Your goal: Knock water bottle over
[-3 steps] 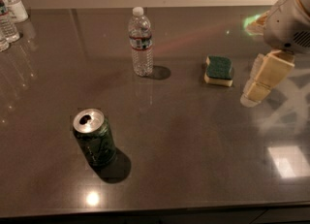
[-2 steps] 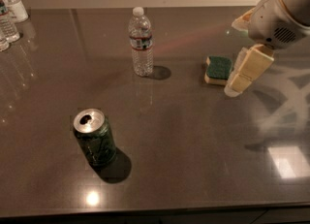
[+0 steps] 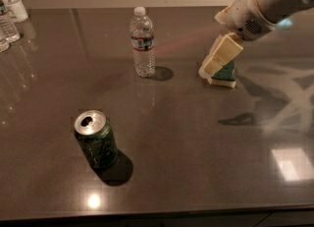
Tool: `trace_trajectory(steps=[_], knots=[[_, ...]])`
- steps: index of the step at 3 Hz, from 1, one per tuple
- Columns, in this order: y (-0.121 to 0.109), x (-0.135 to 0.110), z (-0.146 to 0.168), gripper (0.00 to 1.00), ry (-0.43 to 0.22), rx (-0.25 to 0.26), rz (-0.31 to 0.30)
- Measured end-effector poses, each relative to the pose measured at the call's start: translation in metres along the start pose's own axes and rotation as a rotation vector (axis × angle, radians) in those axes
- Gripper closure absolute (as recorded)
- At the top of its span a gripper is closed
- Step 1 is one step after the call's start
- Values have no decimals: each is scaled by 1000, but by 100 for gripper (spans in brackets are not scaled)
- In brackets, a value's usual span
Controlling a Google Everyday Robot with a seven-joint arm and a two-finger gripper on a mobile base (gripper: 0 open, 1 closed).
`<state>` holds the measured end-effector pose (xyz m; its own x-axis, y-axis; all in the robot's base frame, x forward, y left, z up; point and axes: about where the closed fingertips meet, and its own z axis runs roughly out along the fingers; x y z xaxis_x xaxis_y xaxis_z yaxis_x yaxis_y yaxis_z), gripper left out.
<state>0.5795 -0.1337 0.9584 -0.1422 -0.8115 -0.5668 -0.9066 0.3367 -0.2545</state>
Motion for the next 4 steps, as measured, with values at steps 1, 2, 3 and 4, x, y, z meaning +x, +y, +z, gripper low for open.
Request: trace_trajectory(steps=[1,2,3,4], knots=[[-14,-22,25,0,-64,-8,41],[-18,-46,52,0,-126,-34,74],[-19,-68,76,0,-191,-48,103],[-19,-94,96,0,-284,-41,128]])
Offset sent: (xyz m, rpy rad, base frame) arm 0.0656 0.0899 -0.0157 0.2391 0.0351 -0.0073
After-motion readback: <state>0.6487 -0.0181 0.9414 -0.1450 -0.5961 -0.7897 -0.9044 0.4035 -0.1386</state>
